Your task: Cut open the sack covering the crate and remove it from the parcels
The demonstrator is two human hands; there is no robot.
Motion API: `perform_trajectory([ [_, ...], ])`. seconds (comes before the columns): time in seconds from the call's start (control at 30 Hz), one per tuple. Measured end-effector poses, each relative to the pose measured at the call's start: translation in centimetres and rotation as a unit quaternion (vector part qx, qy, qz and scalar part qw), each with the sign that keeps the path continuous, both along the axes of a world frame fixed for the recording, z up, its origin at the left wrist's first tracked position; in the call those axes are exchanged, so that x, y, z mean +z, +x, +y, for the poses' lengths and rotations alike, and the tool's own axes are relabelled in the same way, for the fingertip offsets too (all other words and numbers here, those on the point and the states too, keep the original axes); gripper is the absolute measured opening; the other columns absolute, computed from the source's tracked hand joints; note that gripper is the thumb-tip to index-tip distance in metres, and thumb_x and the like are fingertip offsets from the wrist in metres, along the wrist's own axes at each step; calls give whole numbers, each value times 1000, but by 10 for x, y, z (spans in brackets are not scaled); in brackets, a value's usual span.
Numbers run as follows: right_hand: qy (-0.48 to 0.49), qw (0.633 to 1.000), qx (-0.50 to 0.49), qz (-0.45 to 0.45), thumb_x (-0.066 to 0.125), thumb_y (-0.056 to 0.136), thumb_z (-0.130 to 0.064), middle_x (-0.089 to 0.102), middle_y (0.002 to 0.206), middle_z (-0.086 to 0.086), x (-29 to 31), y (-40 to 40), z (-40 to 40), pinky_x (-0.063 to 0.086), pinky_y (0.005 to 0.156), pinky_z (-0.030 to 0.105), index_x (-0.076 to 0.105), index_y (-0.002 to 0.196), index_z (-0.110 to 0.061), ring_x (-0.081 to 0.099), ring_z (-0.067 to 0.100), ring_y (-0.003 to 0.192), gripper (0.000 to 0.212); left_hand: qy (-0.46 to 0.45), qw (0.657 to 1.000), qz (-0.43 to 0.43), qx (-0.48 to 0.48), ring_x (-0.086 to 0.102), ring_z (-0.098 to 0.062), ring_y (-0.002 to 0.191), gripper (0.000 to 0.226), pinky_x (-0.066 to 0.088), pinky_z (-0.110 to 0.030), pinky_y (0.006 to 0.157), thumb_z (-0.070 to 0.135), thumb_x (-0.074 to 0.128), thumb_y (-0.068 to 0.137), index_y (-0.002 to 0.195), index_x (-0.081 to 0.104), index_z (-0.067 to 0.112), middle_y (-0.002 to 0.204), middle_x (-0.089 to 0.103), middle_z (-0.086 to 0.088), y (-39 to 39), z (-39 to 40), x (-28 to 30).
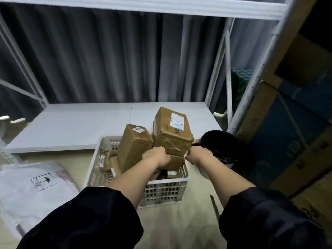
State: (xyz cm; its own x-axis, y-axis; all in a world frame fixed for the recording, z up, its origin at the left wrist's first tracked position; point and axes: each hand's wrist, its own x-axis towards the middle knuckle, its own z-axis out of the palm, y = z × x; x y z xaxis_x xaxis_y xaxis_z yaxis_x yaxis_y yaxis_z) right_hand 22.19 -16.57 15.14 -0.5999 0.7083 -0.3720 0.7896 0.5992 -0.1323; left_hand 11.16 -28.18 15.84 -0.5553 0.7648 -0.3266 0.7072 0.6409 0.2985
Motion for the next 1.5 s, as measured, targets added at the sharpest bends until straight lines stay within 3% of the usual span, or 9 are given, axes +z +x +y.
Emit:
perform_trajectory([
  [0.1, -1, 1000, -20, -6, 46, 92, -33, 65, 113, 7, -21, 21, 21, 44, 74, 31, 62, 109, -12, 61, 27, 104, 31, -13, 1000, -7, -23, 60, -30, 111, 38, 46, -33, 85, 36, 45, 91, 113, 62, 11, 122, 63, -10, 19, 22, -25],
  [0.33, -61, 990, -113, -49, 44, 88, -25, 66, 111, 10, -123, 76, 65, 43, 71, 28, 61, 108, -10, 56, 25, 83, 30, -48, 992, -76, -83, 58, -34, 110, 37, 46, -34, 84, 35, 44, 90, 109, 63, 9, 119, 63, -15, 55, 81, -101],
  [0.5, -129, 972, -167, -102, 42, 91, -32, 64, 114, 7, -204, 120, 73, 43, 70, 27, 58, 116, -13, 59, 23, 88, 35, -89, 982, -130, -108, 58, -32, 110, 36, 47, -34, 86, 34, 43, 91, 111, 61, 10, 118, 64, -13, 73, 101, -162],
  [0.67, -196, 944, -246, -97, 46, 89, -26, 66, 114, 8, -276, 145, 84, 53, 85, 33, 59, 112, -13, 65, 25, 99, 30, -82, 966, -223, -98, 63, -32, 101, 34, 50, -35, 86, 27, 43, 93, 109, 61, 3, 110, 68, -16, 85, 118, -220],
  [0.93, -121, 932, -330, -86, 41, 98, -24, 52, 124, 11, -368, 172, 75, 46, 89, 35, 49, 123, -12, 54, 29, 115, 29, -113, 951, -280, -59, 65, -28, 92, 23, 51, -32, 81, 27, 46, 90, 96, 63, 12, 99, 71, -8, 115, 128, -309],
  [1.1, -94, 928, -355, -67, 38, 99, -25, 48, 128, 12, -399, 169, 72, 47, 88, 38, 42, 127, -9, 52, 29, 114, 33, -126, 936, -324, -49, 65, -27, 86, 19, 50, -33, 78, 24, 47, 90, 84, 61, 13, 92, 71, -12, 123, 132, -338],
  [1.23, -74, 918, -386, -53, 41, 97, -26, 53, 123, 12, -405, 163, 72, 47, 87, 39, 46, 123, -10, 54, 32, 112, 31, -128, 908, -399, -2, 66, -34, 86, 18, 54, -43, 85, 27, 49, 82, 72, 54, 12, 81, 64, -13, 125, 136, -350],
  [1.4, -204, 887, -415, -17, 51, 91, -35, 62, 120, 8, -398, 158, 80, 49, 94, 39, 54, 121, -18, 61, 29, 110, 35, -122, 892, -432, 47, 61, -26, 78, 24, 53, -42, 79, 15, 49, 92, 68, 53, 15, 67, 59, -2, 125, 136, -351],
  [1.5, -277, 876, -396, -4, 55, 90, -28, 66, 108, 12, -374, 152, 86, 52, 89, 39, 60, 110, -7, 63, 31, 105, 29, -112, 896, -429, 22, 50, -24, 73, 30, 40, -37, 67, 15, 48, 91, 62, 44, 18, 65, 49, -5, 129, 133, -338],
])
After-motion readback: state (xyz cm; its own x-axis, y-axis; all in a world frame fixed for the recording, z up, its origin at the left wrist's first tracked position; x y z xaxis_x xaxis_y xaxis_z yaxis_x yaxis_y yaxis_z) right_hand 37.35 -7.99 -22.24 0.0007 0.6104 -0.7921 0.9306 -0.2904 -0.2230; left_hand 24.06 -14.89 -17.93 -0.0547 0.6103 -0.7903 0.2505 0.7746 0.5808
